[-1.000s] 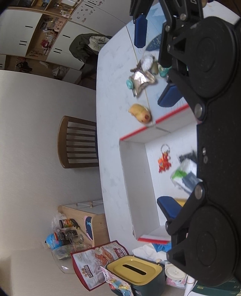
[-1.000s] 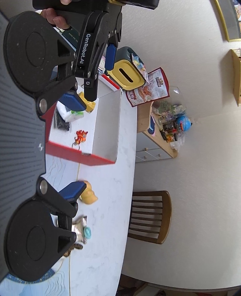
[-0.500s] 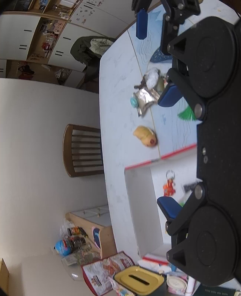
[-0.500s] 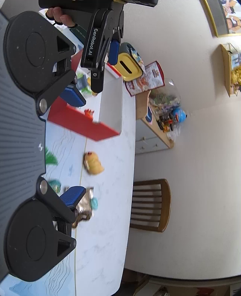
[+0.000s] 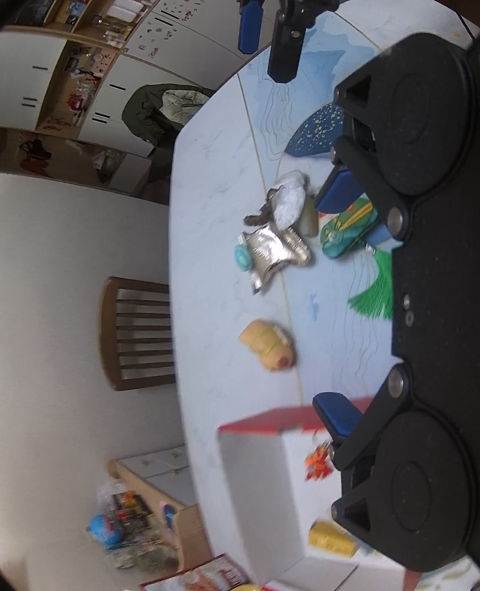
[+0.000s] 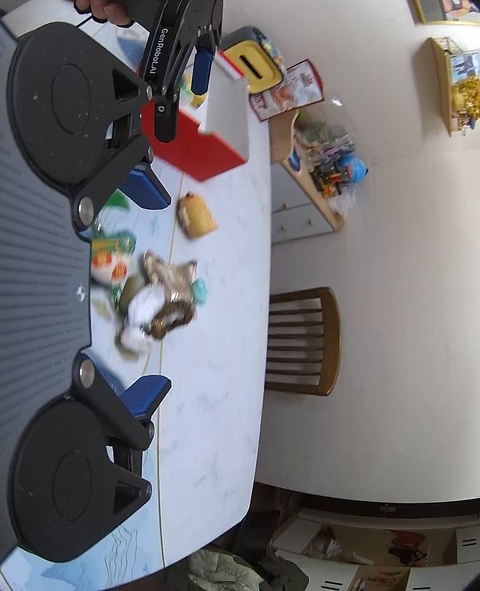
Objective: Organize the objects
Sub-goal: 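Withdraw both tools from the box and move them back over the pile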
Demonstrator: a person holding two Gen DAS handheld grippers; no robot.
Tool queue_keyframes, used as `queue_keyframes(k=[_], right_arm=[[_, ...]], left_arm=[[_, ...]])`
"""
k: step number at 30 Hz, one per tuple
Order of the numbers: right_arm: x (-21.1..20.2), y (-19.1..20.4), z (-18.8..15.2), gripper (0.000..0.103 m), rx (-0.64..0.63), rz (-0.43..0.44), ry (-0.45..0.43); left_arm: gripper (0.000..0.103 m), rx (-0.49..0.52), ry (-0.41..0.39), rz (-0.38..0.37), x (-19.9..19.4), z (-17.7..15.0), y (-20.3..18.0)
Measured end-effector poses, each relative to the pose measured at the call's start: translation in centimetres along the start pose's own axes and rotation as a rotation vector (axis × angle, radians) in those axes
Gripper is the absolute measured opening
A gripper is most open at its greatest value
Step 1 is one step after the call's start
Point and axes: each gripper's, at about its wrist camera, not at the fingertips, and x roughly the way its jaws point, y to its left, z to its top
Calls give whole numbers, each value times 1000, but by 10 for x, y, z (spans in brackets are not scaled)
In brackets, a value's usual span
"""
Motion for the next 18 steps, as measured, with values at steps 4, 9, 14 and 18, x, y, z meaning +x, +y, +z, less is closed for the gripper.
queue_keyframes(k=[4,9,14,18], right_arm=[[15,-21,-5,97,-11,-20,24],[36,-41,-10,97,-19,-26,58],[62,-52,-10,97,-20,15,104],[80,-51,-12,97,-37,39,132]], left_arm=[[103,-32,44,4,24,-4,-16],[103,-17,57,9,47,-9,-32],[103,3,79,-20,69,-14,-47],[103,40,94,-24,86,-19,-58]])
